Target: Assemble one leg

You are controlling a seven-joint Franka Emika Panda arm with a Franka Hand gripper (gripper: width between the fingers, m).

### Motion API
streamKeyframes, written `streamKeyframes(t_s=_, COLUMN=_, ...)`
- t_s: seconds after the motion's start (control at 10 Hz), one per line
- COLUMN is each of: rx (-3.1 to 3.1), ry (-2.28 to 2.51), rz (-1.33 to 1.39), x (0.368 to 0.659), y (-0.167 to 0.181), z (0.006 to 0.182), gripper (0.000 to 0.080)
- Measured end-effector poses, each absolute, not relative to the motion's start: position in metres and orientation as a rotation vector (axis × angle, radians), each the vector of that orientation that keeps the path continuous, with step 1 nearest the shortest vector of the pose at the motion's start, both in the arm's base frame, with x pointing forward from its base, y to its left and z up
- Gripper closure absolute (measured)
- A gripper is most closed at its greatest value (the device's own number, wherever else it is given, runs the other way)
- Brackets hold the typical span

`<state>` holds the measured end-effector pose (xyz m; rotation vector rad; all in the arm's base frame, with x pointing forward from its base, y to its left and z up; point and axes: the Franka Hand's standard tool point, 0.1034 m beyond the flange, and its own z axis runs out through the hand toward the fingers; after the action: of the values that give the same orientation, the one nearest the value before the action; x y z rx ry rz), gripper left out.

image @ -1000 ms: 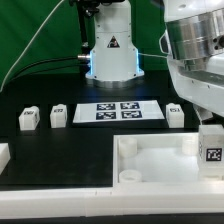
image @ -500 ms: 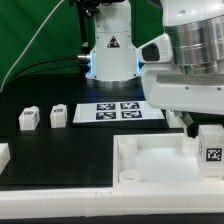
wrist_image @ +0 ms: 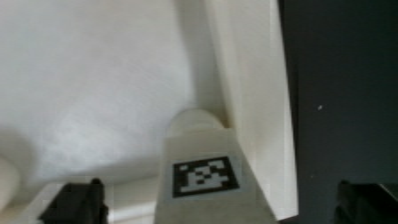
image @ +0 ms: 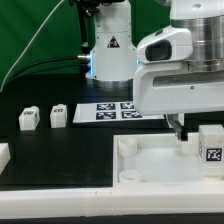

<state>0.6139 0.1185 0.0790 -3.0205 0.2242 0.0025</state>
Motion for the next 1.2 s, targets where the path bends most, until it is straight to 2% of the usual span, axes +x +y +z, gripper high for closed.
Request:
streamKeyframes(t_s=0.8, rx=-3.025, ry=0.194, rz=-0.014, x=0.625, y=0.111, z=0.082, gripper=0.0151)
streamKeyframes(t_s=0.9, rx=-3.025, ry=0.192, rz=-0.017, x=0.625, y=0.111, z=0.081, gripper=0.0241)
streamKeyframes(t_s=1.0, rx=-3.026, ry=0.189, rz=-0.018, x=0.625, y=0.112, z=0.081, gripper=0.0375)
streamKeyframes(t_s=1.1, rx=-3.026, ry=0.189, rz=-0.017, x=0.625, y=0.111, z=0.081, gripper=0.0375)
streamKeyframes(t_s=1.2, rx=-3.026, ry=0.189, rz=-0.017, x=0.625, y=0.111, z=0.081, gripper=0.0508)
